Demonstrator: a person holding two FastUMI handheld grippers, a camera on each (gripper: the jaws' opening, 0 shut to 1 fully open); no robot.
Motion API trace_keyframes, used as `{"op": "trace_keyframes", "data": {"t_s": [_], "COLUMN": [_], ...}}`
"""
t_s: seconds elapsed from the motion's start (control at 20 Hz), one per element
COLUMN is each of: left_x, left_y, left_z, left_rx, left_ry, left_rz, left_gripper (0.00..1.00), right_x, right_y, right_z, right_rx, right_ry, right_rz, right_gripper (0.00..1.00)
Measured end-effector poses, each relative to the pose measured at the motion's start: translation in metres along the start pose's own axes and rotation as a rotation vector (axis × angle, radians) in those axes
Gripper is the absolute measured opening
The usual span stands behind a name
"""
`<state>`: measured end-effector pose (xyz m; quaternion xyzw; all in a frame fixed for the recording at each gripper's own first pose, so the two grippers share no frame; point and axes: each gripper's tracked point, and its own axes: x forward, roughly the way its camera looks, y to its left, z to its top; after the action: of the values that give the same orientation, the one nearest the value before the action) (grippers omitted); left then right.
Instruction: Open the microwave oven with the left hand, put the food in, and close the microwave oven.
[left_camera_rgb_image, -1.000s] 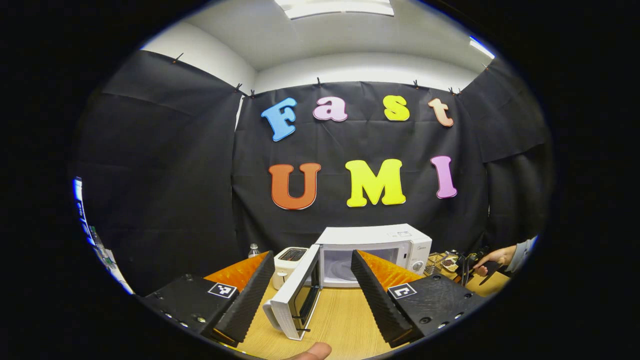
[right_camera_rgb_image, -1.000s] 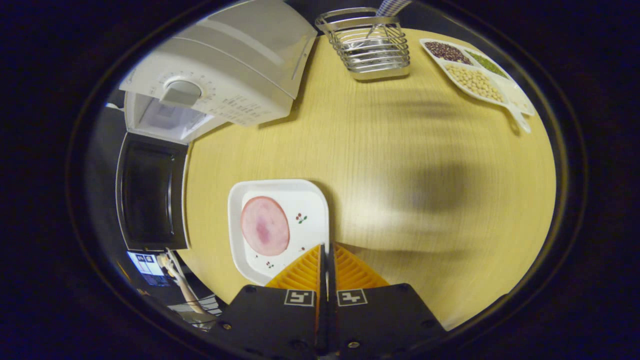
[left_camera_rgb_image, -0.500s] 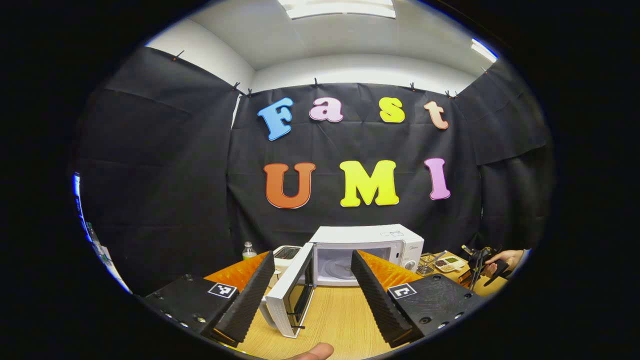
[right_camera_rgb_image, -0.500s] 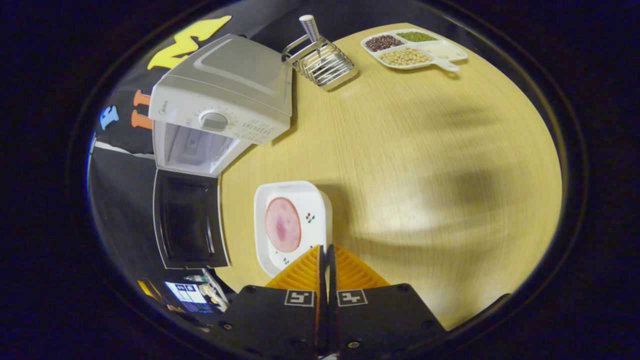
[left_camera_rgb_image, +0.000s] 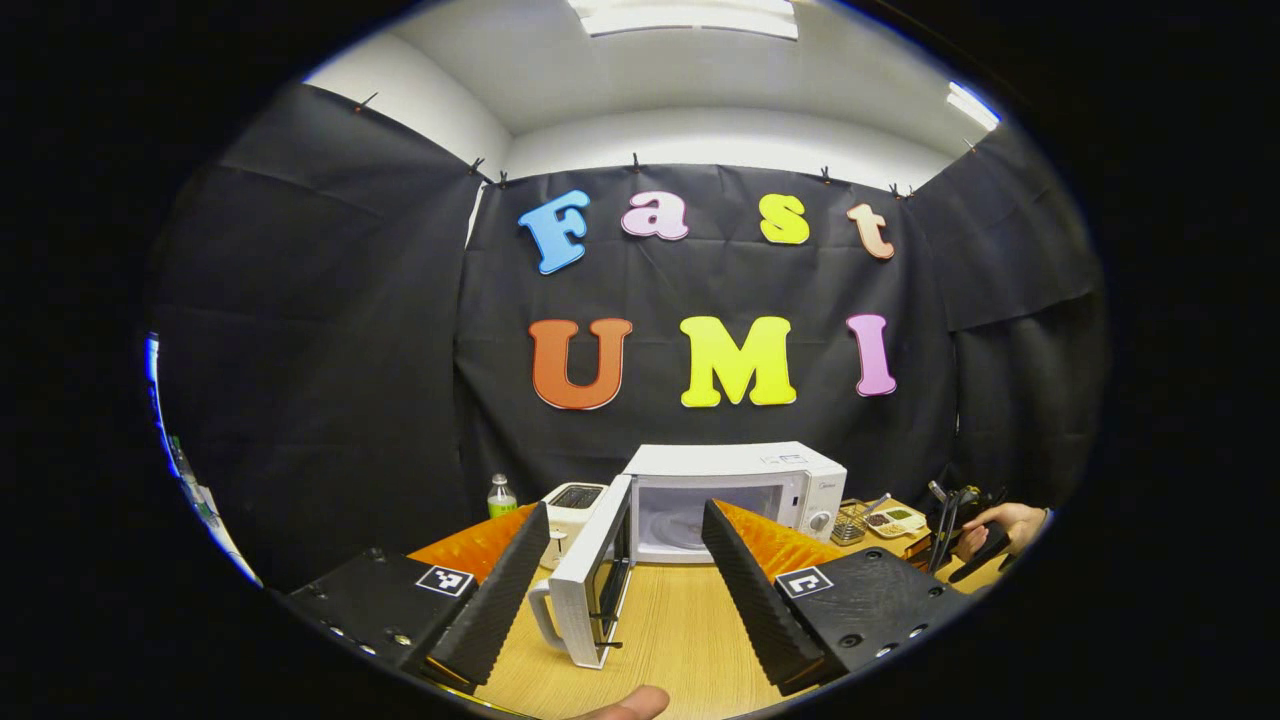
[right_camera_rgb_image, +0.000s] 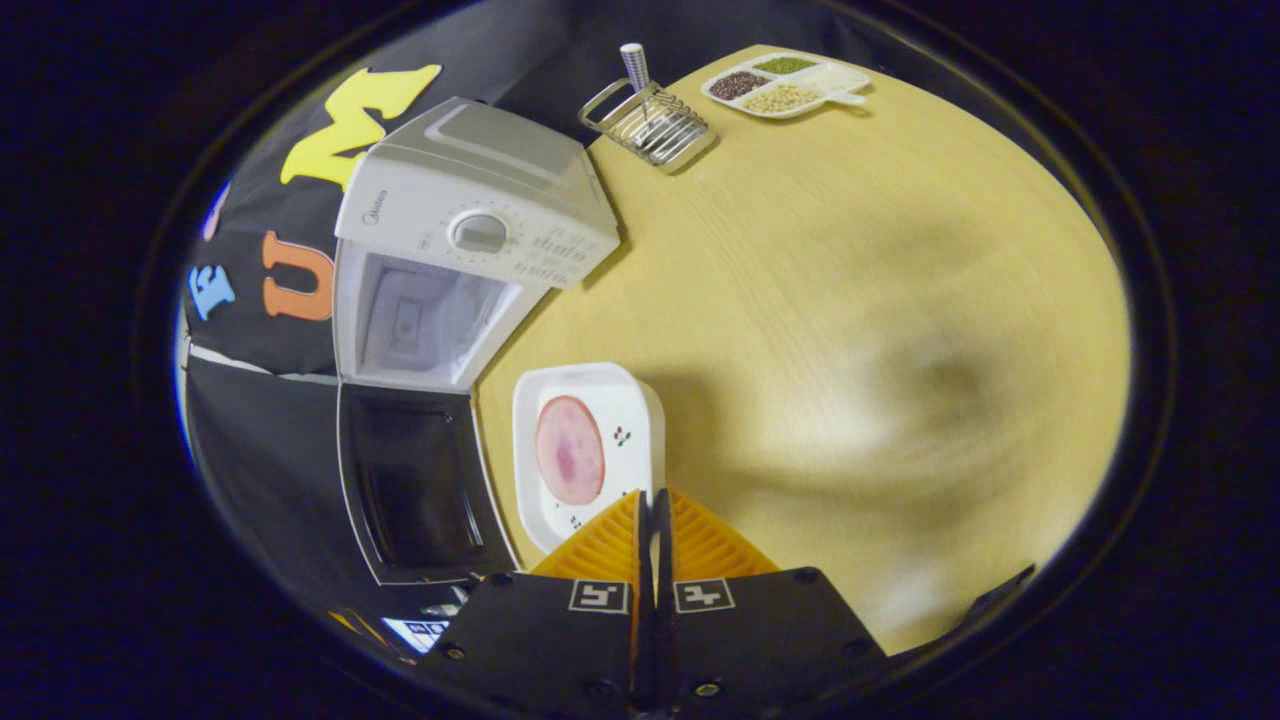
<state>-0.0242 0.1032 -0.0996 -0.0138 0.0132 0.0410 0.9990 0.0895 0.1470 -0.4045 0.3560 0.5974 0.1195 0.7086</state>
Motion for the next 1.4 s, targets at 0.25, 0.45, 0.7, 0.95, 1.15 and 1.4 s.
{"op": "trace_keyframes", "data": {"t_s": [0.25, 0.45, 0.7, 0.95, 1.15, 1.4], "left_x": [-0.009, -0.017, -0.022, -0.024, -0.018, -0.017], "left_y": [0.022, 0.041, 0.056, 0.057, 0.052, 0.063], "left_z": [-0.001, -0.002, -0.007, -0.015, -0.03, -0.038], "left_rx": [-0.024, -0.014, -0.016, 0.006, -0.01, -0.056], "left_ry": [-0.001, 0.0, 0.016, 0.041, 0.087, 0.123], "left_rz": [-0.004, 0.018, 0.033, 0.032, 0.016, 0.035], "left_gripper": [0.94, 0.93, 0.93, 0.93, 0.93, 0.93], "right_x": [0.034, 0.068, 0.102, 0.13, 0.152, 0.17], "right_y": [0.057, 0.099, 0.149, 0.183, 0.209, 0.223], "right_z": [-0.017, -0.028, -0.018, 0.016, 0.042, 0.087], "right_rx": [0.089, 0.174, 0.245, 0.289, 0.319, 0.399], "right_ry": [-0.091, -0.169, -0.316, -0.516, -0.592, -0.724], "right_rz": [0.052, 0.069, 0.083, 0.107, 0.179, 0.194], "right_gripper": [0.04, 0.04, 0.04, 0.04, 0.04, 0.04]}}
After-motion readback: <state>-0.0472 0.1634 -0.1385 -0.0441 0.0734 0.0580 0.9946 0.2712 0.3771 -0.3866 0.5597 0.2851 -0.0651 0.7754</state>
